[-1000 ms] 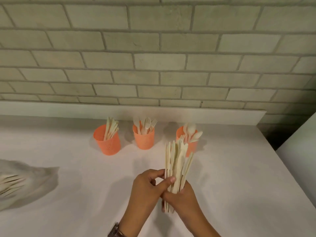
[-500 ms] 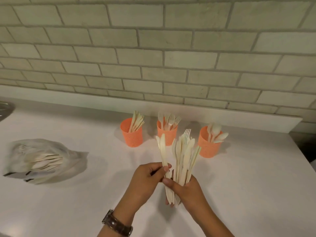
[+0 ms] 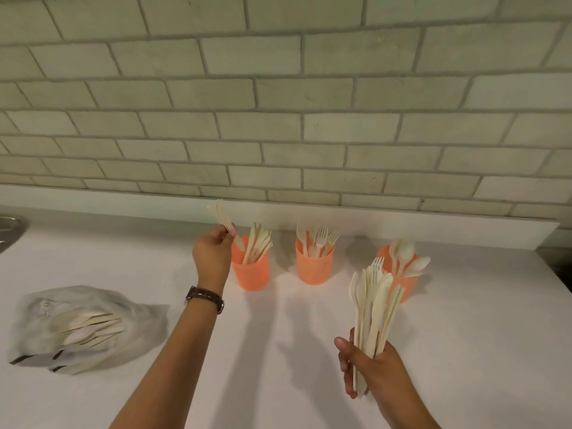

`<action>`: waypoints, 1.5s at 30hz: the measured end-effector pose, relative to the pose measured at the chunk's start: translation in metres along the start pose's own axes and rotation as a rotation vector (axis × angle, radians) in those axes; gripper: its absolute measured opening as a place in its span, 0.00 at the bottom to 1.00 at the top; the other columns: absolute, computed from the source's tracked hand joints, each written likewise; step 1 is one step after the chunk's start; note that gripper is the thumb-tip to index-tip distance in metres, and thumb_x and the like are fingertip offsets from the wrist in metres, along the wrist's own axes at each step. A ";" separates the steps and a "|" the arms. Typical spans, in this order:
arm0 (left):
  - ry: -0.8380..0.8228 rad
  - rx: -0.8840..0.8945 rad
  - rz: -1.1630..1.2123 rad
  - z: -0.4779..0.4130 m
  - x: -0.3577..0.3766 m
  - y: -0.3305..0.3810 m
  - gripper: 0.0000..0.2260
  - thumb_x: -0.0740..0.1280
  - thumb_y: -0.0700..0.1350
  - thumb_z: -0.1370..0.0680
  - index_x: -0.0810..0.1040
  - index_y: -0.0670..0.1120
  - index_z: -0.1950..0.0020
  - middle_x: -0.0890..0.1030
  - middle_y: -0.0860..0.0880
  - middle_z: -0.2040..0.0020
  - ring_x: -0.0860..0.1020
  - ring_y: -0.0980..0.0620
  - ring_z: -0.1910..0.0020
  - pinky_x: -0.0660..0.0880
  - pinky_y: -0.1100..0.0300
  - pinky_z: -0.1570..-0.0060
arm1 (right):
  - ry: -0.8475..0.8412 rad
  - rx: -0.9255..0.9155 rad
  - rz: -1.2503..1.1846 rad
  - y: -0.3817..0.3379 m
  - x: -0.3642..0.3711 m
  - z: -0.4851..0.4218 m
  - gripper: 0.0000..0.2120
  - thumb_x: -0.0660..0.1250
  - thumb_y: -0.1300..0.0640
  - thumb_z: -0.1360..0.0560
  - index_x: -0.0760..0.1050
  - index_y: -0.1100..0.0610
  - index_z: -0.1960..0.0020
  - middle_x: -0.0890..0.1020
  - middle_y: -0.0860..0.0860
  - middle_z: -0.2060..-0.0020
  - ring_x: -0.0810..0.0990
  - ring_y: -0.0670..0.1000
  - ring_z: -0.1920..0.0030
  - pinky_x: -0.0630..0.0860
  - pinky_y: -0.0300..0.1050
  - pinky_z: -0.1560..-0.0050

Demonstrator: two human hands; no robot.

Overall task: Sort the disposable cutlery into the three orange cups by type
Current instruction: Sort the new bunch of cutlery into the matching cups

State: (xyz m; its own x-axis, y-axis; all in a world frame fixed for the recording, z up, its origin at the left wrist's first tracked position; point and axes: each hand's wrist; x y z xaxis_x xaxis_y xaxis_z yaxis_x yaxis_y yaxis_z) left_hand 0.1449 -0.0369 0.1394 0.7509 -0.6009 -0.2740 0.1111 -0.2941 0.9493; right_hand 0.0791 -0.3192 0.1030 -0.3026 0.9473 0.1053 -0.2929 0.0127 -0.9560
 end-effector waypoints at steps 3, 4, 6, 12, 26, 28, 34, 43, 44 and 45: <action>-0.045 -0.053 -0.139 -0.019 0.011 -0.024 0.10 0.67 0.40 0.25 0.82 0.39 0.47 0.81 0.49 0.65 0.77 0.47 0.58 0.69 0.60 0.55 | 0.004 0.009 0.009 0.000 0.002 -0.002 0.13 0.71 0.61 0.28 0.68 0.63 0.64 0.75 0.57 0.76 0.71 0.55 0.82 0.67 0.39 0.80; -0.077 -0.075 -0.230 -0.021 0.013 -0.034 0.11 0.69 0.40 0.26 0.82 0.39 0.46 0.83 0.45 0.60 0.78 0.46 0.55 0.70 0.60 0.53 | 0.003 0.009 0.015 -0.001 0.003 -0.002 0.14 0.73 0.59 0.29 0.68 0.63 0.64 0.75 0.56 0.76 0.72 0.55 0.82 0.68 0.39 0.79; -0.134 -0.116 -0.383 -0.023 0.016 -0.049 0.16 0.72 0.43 0.29 0.81 0.41 0.43 0.81 0.42 0.47 0.78 0.43 0.46 0.70 0.57 0.44 | 0.011 0.021 0.024 -0.003 0.005 -0.002 0.15 0.74 0.58 0.31 0.68 0.63 0.64 0.75 0.56 0.76 0.72 0.55 0.82 0.68 0.40 0.79; -0.134 -0.036 -0.193 0.032 0.017 -0.026 0.25 0.74 0.42 0.31 0.73 0.46 0.35 0.70 0.42 0.36 0.74 0.42 0.44 0.72 0.53 0.41 | 0.098 0.071 0.033 -0.009 0.007 0.000 0.20 0.77 0.59 0.42 0.66 0.62 0.63 0.72 0.53 0.79 0.70 0.54 0.84 0.65 0.38 0.80; -0.527 -0.040 0.195 0.203 0.030 0.038 0.14 0.73 0.57 0.43 0.80 0.63 0.58 0.80 0.59 0.65 0.71 0.60 0.73 0.69 0.72 0.69 | 0.249 -0.100 0.280 -0.017 0.020 0.016 0.11 0.63 0.53 0.36 0.72 0.47 0.53 0.80 0.46 0.66 0.76 0.43 0.72 0.70 0.33 0.74; -0.499 -0.056 0.206 0.203 0.030 0.039 0.11 0.77 0.52 0.40 0.81 0.61 0.60 0.80 0.57 0.68 0.70 0.59 0.74 0.69 0.71 0.70 | 0.249 -0.120 0.356 -0.013 0.019 0.016 0.14 0.66 0.52 0.37 0.71 0.46 0.51 0.82 0.45 0.62 0.79 0.46 0.68 0.75 0.39 0.70; -0.476 -0.093 0.260 0.202 0.024 0.035 0.10 0.77 0.41 0.34 0.84 0.57 0.65 0.82 0.45 0.71 0.75 0.51 0.73 0.73 0.66 0.69 | 0.189 -0.122 0.383 -0.012 0.019 0.019 0.16 0.70 0.50 0.41 0.69 0.43 0.55 0.81 0.45 0.69 0.77 0.42 0.75 0.70 0.34 0.74; -0.452 -0.482 0.559 0.147 0.004 0.029 0.05 0.71 0.38 0.30 0.83 0.37 0.58 0.75 0.50 0.71 0.72 0.56 0.71 0.75 0.68 0.68 | -0.037 0.045 0.184 -0.010 0.005 0.017 0.20 0.77 0.64 0.39 0.70 0.60 0.54 0.73 0.51 0.77 0.66 0.50 0.82 0.64 0.38 0.79; -0.375 -0.453 0.577 0.130 -0.001 0.029 0.03 0.71 0.38 0.29 0.83 0.39 0.59 0.76 0.50 0.70 0.73 0.56 0.71 0.75 0.69 0.68 | -0.024 0.063 0.147 -0.007 0.003 0.016 0.20 0.77 0.63 0.39 0.69 0.60 0.54 0.72 0.51 0.77 0.66 0.50 0.83 0.63 0.37 0.80; -0.292 -0.409 0.572 0.113 -0.007 0.029 0.01 0.71 0.38 0.29 0.83 0.41 0.60 0.78 0.50 0.70 0.73 0.56 0.70 0.76 0.69 0.67 | -0.009 0.070 0.120 -0.005 0.002 0.015 0.19 0.76 0.63 0.39 0.69 0.61 0.55 0.71 0.50 0.78 0.65 0.50 0.83 0.62 0.37 0.80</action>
State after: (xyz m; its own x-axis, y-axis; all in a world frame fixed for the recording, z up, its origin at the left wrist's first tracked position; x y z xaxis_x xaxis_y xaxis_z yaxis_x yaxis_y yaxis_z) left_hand 0.0697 -0.1253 0.1518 0.5677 -0.7659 0.3020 0.0314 0.3867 0.9217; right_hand 0.0667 -0.3222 0.1120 -0.3472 0.9378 -0.0056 -0.3169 -0.1230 -0.9405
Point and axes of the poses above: each hand's wrist, its own z-axis away from the middle knuckle, its own x-axis out of the palm, y = z × x
